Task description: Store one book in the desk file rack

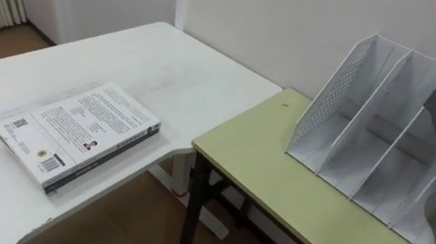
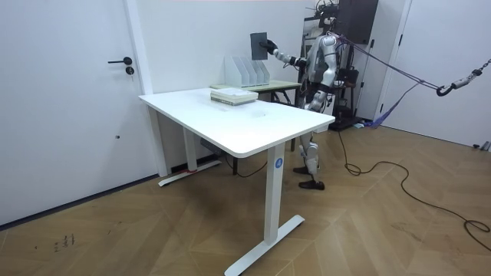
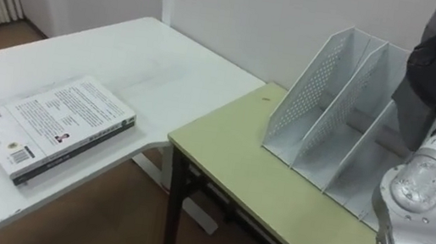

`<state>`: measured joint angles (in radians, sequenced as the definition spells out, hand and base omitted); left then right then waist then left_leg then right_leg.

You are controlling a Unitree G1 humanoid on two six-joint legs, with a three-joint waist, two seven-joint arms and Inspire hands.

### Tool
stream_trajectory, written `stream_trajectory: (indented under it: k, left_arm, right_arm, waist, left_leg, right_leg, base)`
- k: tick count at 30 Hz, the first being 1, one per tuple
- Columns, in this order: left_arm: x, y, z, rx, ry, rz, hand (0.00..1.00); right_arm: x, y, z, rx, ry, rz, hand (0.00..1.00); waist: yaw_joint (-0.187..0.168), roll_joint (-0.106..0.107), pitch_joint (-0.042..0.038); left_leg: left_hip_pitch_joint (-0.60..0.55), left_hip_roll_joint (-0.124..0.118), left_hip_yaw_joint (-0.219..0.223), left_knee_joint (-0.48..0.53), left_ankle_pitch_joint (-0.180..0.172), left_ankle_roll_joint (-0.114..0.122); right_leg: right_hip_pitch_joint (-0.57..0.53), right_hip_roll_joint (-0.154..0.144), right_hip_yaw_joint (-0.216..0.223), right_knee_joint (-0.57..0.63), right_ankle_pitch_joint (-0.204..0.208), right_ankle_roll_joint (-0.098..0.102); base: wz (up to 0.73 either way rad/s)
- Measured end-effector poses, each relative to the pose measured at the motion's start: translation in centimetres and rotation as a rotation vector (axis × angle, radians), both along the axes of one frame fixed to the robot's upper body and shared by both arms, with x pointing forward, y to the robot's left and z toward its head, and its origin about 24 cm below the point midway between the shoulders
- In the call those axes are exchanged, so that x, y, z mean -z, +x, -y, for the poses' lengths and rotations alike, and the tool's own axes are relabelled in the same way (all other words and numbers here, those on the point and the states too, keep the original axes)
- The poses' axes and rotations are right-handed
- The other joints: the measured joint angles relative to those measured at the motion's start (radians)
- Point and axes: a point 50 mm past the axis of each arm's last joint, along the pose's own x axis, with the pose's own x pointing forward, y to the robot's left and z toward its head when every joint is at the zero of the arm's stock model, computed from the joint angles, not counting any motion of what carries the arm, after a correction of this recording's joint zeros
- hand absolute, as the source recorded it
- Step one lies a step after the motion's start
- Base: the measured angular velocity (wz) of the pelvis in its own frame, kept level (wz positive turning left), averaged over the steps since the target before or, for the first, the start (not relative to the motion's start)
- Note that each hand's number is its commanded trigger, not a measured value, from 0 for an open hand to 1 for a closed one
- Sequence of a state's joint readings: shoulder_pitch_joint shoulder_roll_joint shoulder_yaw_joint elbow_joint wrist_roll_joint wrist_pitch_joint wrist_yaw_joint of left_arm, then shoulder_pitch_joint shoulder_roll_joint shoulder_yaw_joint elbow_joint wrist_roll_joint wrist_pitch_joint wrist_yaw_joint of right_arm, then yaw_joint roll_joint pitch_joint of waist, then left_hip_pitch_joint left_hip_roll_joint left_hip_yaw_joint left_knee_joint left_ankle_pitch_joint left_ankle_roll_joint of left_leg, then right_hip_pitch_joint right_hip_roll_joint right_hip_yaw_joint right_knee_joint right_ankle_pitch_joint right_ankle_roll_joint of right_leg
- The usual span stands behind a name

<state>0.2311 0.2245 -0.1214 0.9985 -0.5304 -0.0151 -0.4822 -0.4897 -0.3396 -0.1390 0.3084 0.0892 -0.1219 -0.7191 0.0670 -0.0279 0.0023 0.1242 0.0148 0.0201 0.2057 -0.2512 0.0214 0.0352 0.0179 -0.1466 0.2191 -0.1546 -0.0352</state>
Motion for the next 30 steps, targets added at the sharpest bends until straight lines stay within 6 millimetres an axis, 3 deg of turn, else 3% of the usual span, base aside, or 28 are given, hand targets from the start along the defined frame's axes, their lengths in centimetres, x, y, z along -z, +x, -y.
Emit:
stream_trajectory:
  k: [8,14,26,30]
  left_arm:
    - [0.0,-0.1,0.0,-0.008,-0.004,-0.005,0.0]
    - [0.0,-0.2,-0.2,-0.012,-0.007,-0.024,0.0]
    - [0.0,-0.3,-0.5,-0.032,0.008,-0.035,0.0]
    - [0.0,-0.3,-0.5,-0.032,0.008,-0.033,0.0]
  right_arm:
    - [0.4,0.3,1.3,0.046,0.064,-0.03,1.0]
    - [0.4,0.2,1.5,0.078,0.066,-0.035,1.0]
    - [1.1,0.2,2.1,0.114,0.056,-0.076,1.0]
    - [2.4,0.1,3.3,0.174,0.01,-0.153,1.0]
  waist:
    - [0.005,-0.003,-0.0017]
    - [0.016,-0.012,-0.0047]
    - [0.021,-0.015,-0.0035]
    - [0.023,-0.012,-0.0037]
  left_leg:
    - [-0.01,-0.001,-0.014,0.0,0.001,0.0]
    - [-0.018,-0.007,-0.066,0.001,0.001,0.001]
    - [-0.027,-0.013,-0.076,0.017,0.002,0.001]
    - [-0.026,-0.014,-0.079,0.019,0.002,0.002]
  right_leg:
    - [-0.01,-0.001,-0.005,0.002,-0.001,0.0]
    - [-0.012,-0.003,-0.024,0.001,-0.002,-0.001]
    - [-0.003,-0.012,-0.051,-0.001,-0.004,0.0]
    - [-0.001,-0.013,-0.055,0.0,-0.004,0.0]
  base:
    - [0.01]
    - [0.07]
    - [0.05]
    - [0.03]
